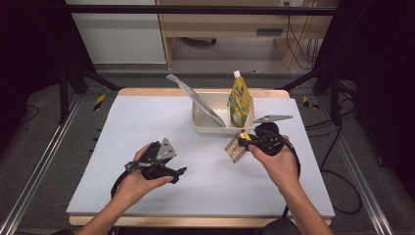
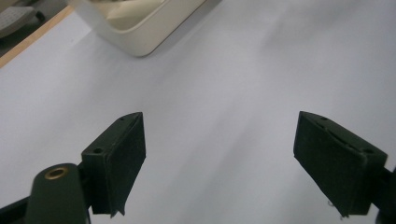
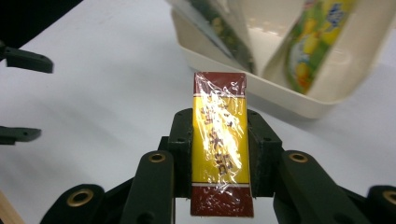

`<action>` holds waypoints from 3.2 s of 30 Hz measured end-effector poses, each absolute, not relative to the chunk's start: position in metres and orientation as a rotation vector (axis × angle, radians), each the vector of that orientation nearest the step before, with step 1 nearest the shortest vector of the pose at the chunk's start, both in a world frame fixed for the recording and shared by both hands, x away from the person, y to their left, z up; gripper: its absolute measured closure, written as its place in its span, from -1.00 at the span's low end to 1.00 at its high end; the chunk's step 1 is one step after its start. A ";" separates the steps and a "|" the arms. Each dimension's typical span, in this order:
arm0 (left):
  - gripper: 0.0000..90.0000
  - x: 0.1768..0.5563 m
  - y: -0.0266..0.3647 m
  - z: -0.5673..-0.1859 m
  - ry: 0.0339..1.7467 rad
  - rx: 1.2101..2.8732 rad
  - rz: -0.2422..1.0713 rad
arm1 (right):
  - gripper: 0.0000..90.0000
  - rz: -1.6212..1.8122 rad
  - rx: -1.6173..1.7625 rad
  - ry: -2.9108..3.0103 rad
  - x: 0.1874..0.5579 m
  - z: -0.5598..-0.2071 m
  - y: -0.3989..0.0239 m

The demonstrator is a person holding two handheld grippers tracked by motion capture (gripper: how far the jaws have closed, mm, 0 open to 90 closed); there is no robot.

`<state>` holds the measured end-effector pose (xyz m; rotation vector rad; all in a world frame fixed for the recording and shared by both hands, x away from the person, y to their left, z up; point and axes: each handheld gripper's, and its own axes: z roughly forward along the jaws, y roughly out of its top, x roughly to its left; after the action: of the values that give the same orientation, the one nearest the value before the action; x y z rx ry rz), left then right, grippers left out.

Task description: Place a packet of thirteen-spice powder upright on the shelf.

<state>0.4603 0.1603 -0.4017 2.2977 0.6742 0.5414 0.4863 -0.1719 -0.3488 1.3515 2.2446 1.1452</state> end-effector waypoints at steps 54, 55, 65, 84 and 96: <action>-0.78 0.452 0.244 -0.451 1.002 2.229 0.637 | 0.51 0.858 1.588 1.990 0.584 -0.259 -0.223; -0.78 0.453 0.244 -0.451 1.005 2.230 0.632 | 0.51 0.854 1.588 1.989 0.585 -0.258 -0.223; -0.78 0.453 0.243 -0.454 1.007 2.230 0.626 | 0.51 0.833 1.623 1.960 0.606 -0.256 -0.217; -0.78 0.453 0.240 -0.457 1.008 2.250 0.613 | 0.51 0.814 1.646 1.963 0.626 -0.262 -0.206; -0.78 0.453 0.238 -0.459 1.004 2.256 0.606 | 0.51 0.826 1.646 1.967 0.635 -0.257 -0.193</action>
<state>0.4525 0.2382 -0.4586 2.2561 1.0044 0.6063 0.6355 -0.1932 -0.2571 1.6458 1.9673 0.8262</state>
